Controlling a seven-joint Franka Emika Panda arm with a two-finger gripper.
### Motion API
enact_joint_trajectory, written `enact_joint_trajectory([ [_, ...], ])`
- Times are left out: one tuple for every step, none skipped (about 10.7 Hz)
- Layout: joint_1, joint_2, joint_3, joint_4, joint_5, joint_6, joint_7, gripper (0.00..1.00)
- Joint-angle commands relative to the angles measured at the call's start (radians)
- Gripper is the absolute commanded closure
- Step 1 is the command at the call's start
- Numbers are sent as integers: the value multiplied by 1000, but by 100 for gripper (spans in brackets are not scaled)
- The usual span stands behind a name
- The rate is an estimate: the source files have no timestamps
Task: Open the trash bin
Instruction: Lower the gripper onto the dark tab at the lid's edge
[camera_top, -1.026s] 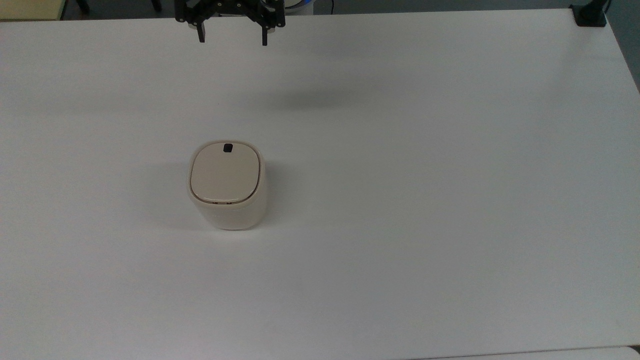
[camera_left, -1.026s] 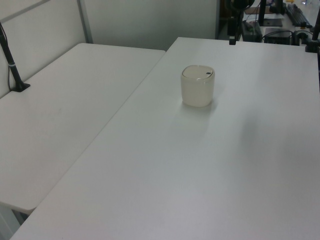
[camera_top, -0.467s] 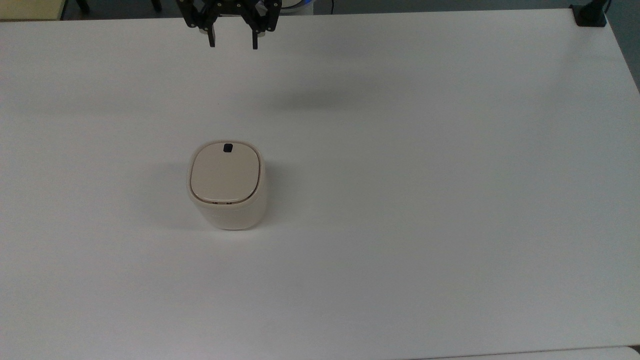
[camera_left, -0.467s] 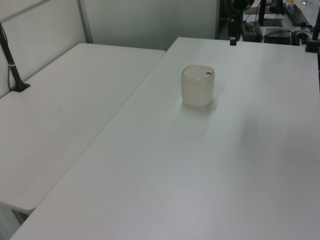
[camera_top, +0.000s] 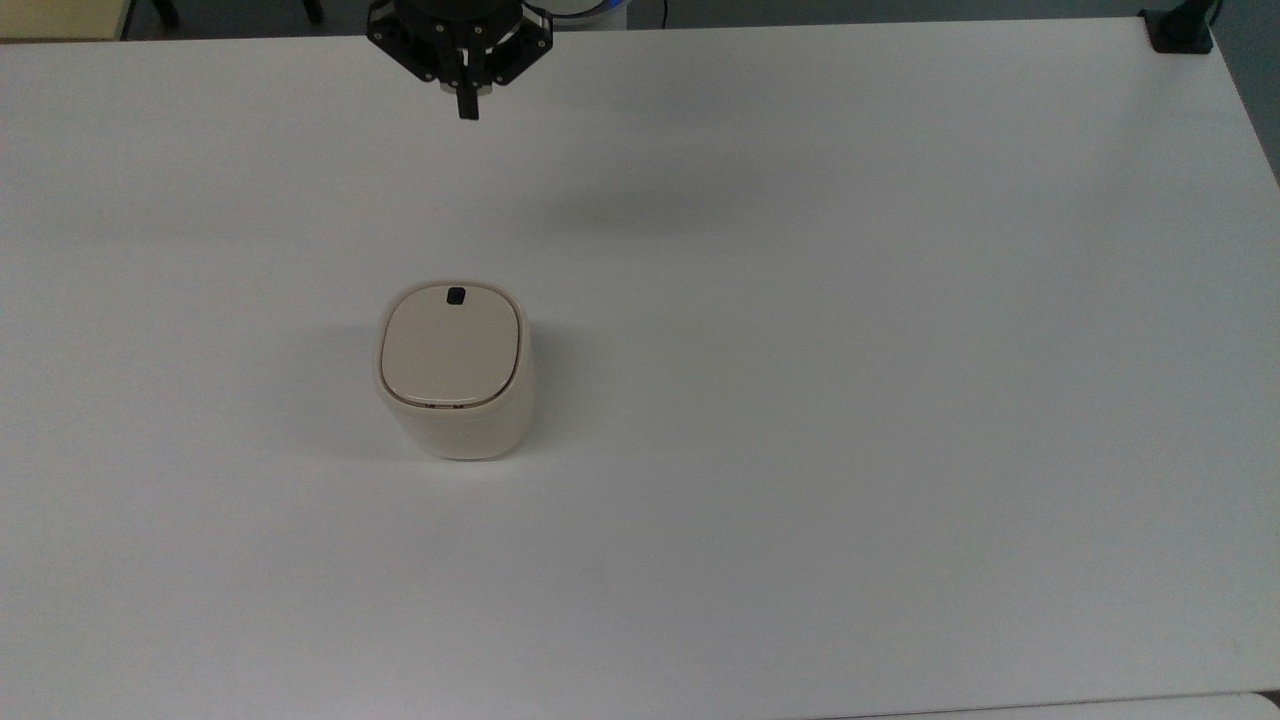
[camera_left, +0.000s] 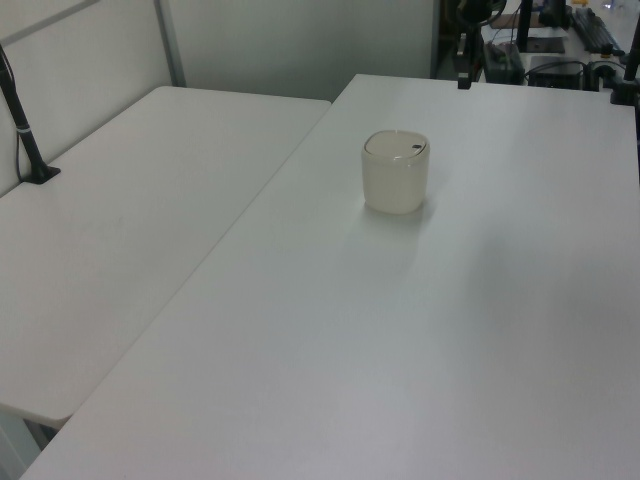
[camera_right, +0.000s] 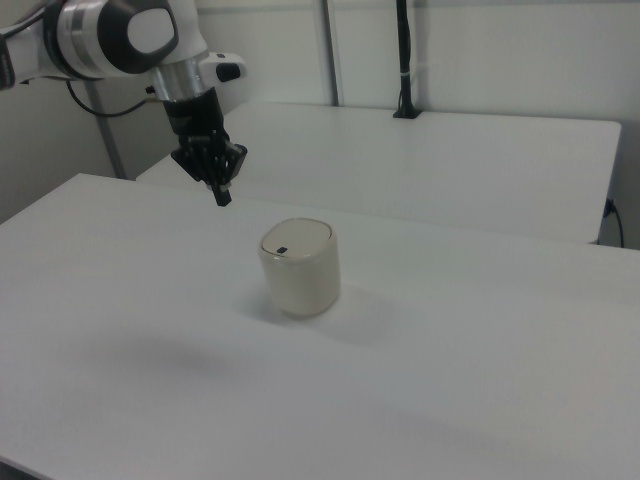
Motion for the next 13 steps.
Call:
enact_joint_trajectory([
  [-11,43,-15,-16,29,125,-8,100],
  [-24,62,-15,-16,31,160,-8,100],
  [-31,77,-16,-16,31,184,-8,100],
  [-37,88,-15,-16,31,210,-7,100],
  [-41,118,-15,-16,31,240,-5,100],
  [-41,144,-16,-16,28,266,33,100],
  [-41,164,-16,-17,25,302,69,100],
  [-43,184,-16,-17,24,314,76,100],
  [-49,200,-16,-17,26,322,78,100],
  [-47,214,-15,-17,29,332,79,100],
  [-47,226,-15,-17,29,342,79,100],
  [-46,237,-15,-20,31,355,79,100],
  [-47,244,-15,-20,32,368,79,100],
])
